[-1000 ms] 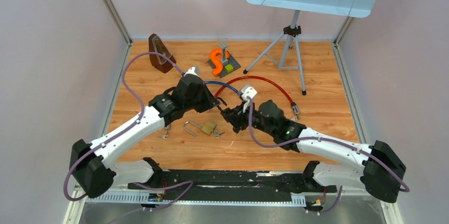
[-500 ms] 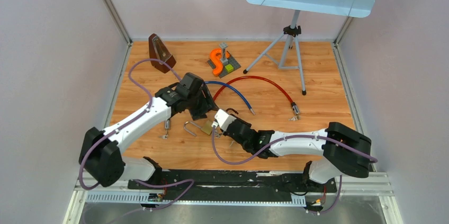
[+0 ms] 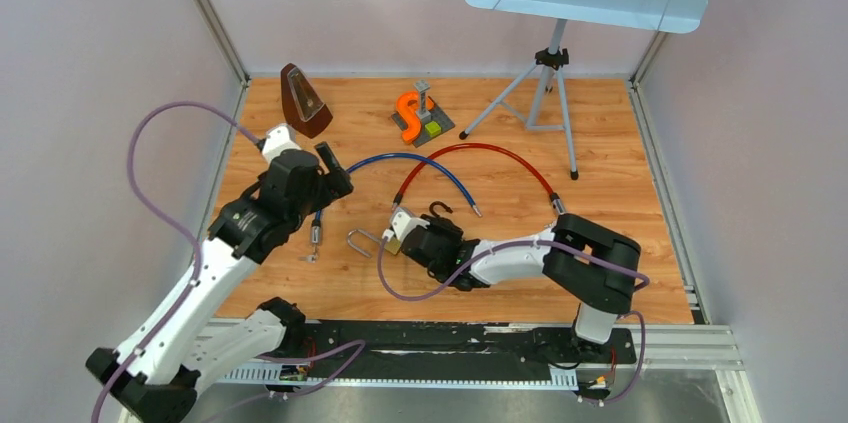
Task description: Unlock with the key
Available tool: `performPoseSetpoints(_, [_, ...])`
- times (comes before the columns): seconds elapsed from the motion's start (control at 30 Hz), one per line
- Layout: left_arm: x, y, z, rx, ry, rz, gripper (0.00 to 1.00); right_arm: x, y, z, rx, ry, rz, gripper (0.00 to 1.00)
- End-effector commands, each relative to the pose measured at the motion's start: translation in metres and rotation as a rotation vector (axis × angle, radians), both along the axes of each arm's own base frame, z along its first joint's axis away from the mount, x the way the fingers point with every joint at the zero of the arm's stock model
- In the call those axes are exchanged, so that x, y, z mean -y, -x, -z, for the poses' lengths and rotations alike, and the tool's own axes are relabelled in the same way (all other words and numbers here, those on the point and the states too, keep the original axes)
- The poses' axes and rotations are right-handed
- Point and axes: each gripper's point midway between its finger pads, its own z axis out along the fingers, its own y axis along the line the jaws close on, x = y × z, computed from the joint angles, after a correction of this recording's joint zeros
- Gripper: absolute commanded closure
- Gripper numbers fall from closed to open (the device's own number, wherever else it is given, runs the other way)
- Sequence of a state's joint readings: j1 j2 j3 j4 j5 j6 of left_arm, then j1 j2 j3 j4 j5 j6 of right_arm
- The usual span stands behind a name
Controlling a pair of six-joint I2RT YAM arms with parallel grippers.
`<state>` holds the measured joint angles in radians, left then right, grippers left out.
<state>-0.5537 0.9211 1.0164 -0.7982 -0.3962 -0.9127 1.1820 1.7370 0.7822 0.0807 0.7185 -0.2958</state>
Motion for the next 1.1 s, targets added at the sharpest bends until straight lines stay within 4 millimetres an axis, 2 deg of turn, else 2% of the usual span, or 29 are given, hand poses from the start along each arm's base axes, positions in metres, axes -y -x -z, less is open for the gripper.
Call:
performPoseSetpoints(0.0, [-0.062,0.005,-0.043,0.180,-0.254,-0.097,0.00,-0.022,0.005,0.011,-0.112,-0.015,0.019,0.70])
performPoseSetpoints(0.1, [-0.091,0.016,-0.060,0.263,-0.369,-0.141,0.00,-0.033,0.021,0.013,-0.232,-0.063,0.008,0.53])
performPoseSetpoints(0.17, [-0.103,0.020,-0.068,0.332,-0.425,-0.143,0.00,-0.038,0.029,0.006,-0.285,-0.102,0.004,0.46])
performPoseSetpoints(0.3, [-0.118,0.030,-0.078,0.462,-0.451,-0.169,0.00,-0.043,0.041,-0.019,-0.354,-0.171,0.000,0.31])
performPoseSetpoints(0.37, [-0.122,0.035,-0.084,0.517,-0.465,-0.165,0.00,-0.043,0.040,-0.037,-0.369,-0.231,0.015,0.23])
performPoseSetpoints(0.47, [-0.128,0.043,-0.091,0.561,-0.480,-0.161,0.00,-0.037,0.024,-0.068,-0.371,-0.349,0.081,0.17])
performPoseSetpoints(0.57, [-0.137,0.053,-0.093,0.588,-0.482,-0.187,0.00,-0.016,-0.008,-0.107,-0.340,-0.508,0.196,0.14])
performPoseSetpoints(0.63, [-0.144,0.059,-0.093,0.602,-0.469,-0.217,0.00,0.008,-0.030,-0.133,-0.300,-0.634,0.299,0.10])
performPoseSetpoints(0.7, [-0.149,0.065,-0.093,0.617,-0.457,-0.239,0.00,0.040,-0.050,-0.157,-0.248,-0.763,0.419,0.05])
performPoseSetpoints(0.83, [-0.160,0.075,-0.095,0.643,-0.428,-0.291,0.00,0.126,-0.068,-0.196,-0.099,-0.997,0.652,0.00])
performPoseSetpoints(0.93, [-0.168,0.082,-0.096,0.657,-0.412,-0.337,0.00,0.198,-0.060,-0.221,0.095,-1.108,0.807,0.00])
performPoseSetpoints(1.0, [-0.172,0.085,-0.096,0.667,-0.402,-0.360,0.00,0.237,-0.044,-0.241,0.243,-1.156,0.869,0.00])
performPoseSetpoints(1.07, [-0.176,0.088,-0.097,0.676,-0.392,-0.382,0.00,0.270,-0.018,-0.267,0.401,-1.216,0.901,0.00])
